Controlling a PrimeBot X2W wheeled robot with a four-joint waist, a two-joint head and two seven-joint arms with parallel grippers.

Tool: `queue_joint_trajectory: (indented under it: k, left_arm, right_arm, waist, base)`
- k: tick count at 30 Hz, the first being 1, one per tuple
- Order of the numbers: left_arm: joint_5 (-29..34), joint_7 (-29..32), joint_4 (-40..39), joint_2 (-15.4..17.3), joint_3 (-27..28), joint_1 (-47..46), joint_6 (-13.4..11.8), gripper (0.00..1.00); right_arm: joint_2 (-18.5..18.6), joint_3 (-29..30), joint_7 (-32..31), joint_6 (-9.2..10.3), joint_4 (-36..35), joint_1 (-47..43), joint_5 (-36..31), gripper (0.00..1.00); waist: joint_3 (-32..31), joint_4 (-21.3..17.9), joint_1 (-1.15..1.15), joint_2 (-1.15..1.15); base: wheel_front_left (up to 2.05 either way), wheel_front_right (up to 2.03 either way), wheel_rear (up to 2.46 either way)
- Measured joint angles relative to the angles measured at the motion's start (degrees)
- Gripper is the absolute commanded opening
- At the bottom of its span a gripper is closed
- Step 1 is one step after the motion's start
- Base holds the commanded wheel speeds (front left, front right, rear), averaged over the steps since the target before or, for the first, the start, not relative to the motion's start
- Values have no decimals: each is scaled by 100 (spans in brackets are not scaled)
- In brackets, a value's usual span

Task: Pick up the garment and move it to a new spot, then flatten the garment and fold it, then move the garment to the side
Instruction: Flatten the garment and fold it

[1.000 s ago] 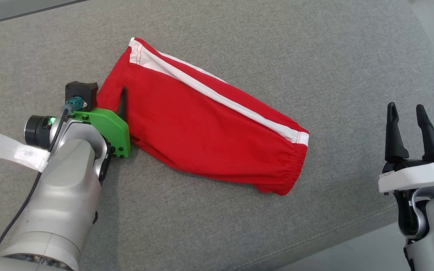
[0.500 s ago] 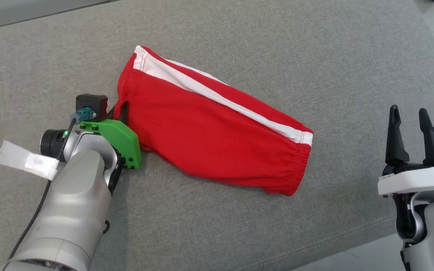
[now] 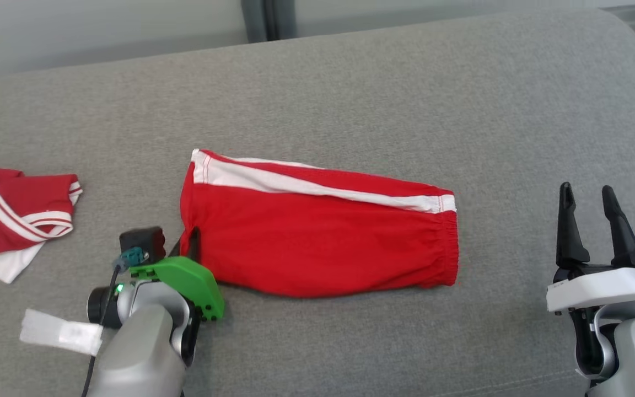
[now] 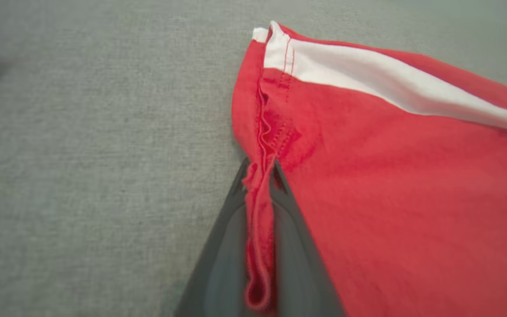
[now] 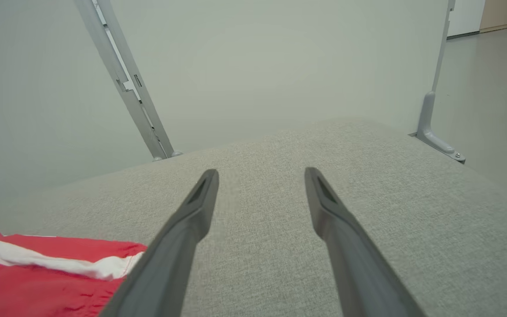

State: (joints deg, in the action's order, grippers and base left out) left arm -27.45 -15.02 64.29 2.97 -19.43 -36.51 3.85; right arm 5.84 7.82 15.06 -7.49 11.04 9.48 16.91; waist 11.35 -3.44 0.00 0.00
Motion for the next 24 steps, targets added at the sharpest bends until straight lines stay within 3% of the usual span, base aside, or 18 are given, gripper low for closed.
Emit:
queue_joint_trajectory:
  k: [8,9,10,11,12,24]
  left_arm:
    - [-180,-1,-586,-13,220,948,-136,0]
    - [-188,0,-655,-14,224,1037,-156,6]
    - [-183,-1,-722,-16,234,1098,-185,35]
    - [-165,0,-814,-16,255,1152,-201,75]
    - [-108,0,-906,-15,270,1191,-245,100]
    - [1095,-2,-2744,134,965,1922,-502,100]
  right_arm:
    - [9,-82,0,0,110,-152,-54,100]
    - [11,-99,0,0,126,-172,-58,100]
    - [11,-109,0,0,141,-192,-59,100]
    - [14,-118,0,0,154,-204,-59,100]
    - [16,-124,0,0,160,-209,-64,100]
    - [-26,-255,0,0,218,-250,-201,100]
  waist:
    - [-406,448,0,0]
    - [-448,488,0,0]
    - [-485,527,0,0]
    - [-520,563,0,0]
    - [-553,595,0,0]
    - [-854,740,0,0]
  base:
    - [0,0,0]
    - [0,0,0]
    - [0,0,0]
    - [0,0,0]
    - [0,0,0]
    - [0,0,0]
